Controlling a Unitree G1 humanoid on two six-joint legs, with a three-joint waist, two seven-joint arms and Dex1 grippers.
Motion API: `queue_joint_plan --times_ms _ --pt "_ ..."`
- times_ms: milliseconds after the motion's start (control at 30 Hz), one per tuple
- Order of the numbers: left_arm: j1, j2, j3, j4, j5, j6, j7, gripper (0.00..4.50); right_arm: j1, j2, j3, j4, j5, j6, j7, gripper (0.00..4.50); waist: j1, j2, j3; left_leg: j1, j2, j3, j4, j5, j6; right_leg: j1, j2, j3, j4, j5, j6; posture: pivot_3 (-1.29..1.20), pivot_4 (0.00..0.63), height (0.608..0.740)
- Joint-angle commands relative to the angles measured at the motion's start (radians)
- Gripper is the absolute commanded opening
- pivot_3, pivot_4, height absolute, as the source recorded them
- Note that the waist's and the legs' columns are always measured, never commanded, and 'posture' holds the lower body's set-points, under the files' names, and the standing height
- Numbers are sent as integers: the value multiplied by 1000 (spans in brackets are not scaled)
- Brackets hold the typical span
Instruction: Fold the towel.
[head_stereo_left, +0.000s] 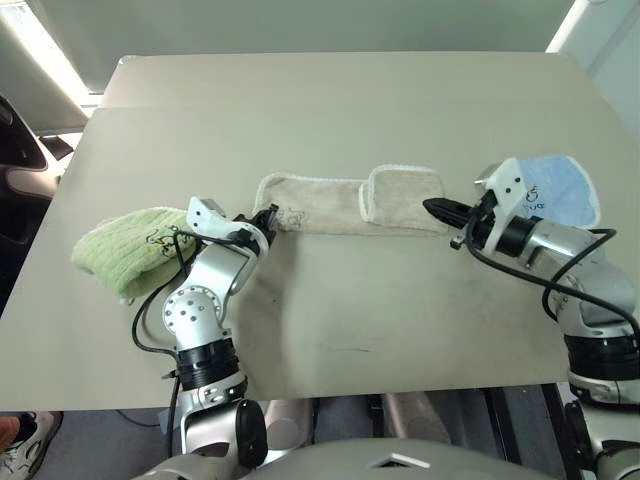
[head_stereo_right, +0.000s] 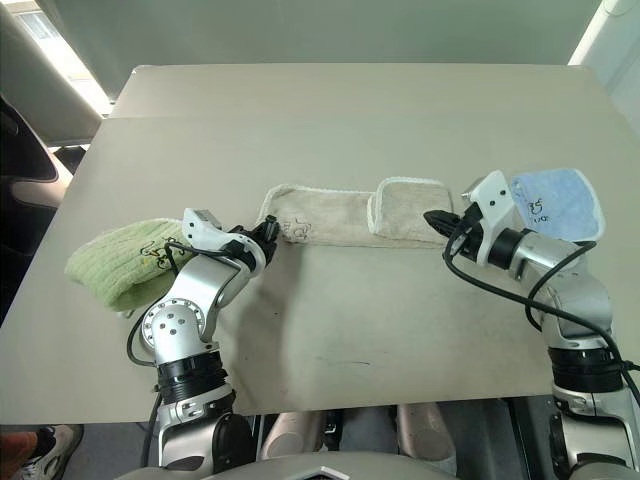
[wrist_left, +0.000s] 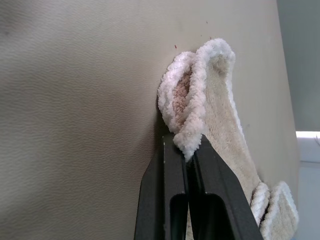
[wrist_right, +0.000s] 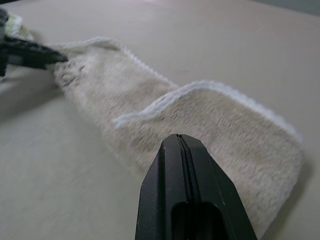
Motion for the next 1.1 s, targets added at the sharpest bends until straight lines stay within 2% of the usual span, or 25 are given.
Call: queue_joint_plan --times_ms 33,167,367,467,567,667,933,1033,1100 --pt "-30 22 -14 -71 -28 4 -66 27 7 -16 -37 -51 25 2 -1 0 0 -1 1 0 0 0 0 0 0 0 0 0 0 0 0 0 150 735" --pt "-78 35 -78 -158 -66 30 -179 27 14 -11 -44 -52 19 5 -16 0 2 -5 3 -1 -1 0 1 -1 1 0 0 0 0 0 0 0 150 735" --pt "-164 89 -216 -210 -1 84 -290 27 16 -7 -54 -34 8 -7 -39 0 7 -6 4 -2 -3 -1 4 -1 2 0 -2 0 0 -1 2 0 150 735" --pt "-177 96 -233 -201 13 83 -307 27 14 -6 -54 -28 8 -9 -45 0 7 -6 4 -2 -3 -1 4 -2 2 0 -2 0 0 -1 3 0 150 735" --pt "-306 138 -407 -125 179 144 -432 27 -15 -5 -78 63 -62 -48 -134 0 11 -7 4 -2 -3 -1 4 -2 2 0 -2 0 1 -1 3 0 150 735" --pt "-397 163 -572 -47 349 157 -573 27 -47 -2 -110 129 -86 -60 -198 0 19 -6 4 -4 -4 -3 5 -7 13 0 -4 0 1 1 5 0 150 735" --pt "-512 95 -831 199 673 122 -833 27 -50 31 -181 116 -84 -72 -290 0 15 -5 4 -5 -7 -3 5 -8 14 -3 -7 2 1 1 8 0 150 735" --pt "-511 74 -831 237 737 108 -881 823 -31 34 -193 90 -77 -67 -300 0 13 -5 5 -5 -7 -3 4 -8 13 -5 -7 3 2 0 14 0 150 735" --pt "-499 46 -787 247 743 108 -897 1466 -19 38 -198 75 -75 -63 -303 0 14 -4 4 -8 -7 -3 4 -8 13 -7 -7 3 3 0 16 0 150 735"
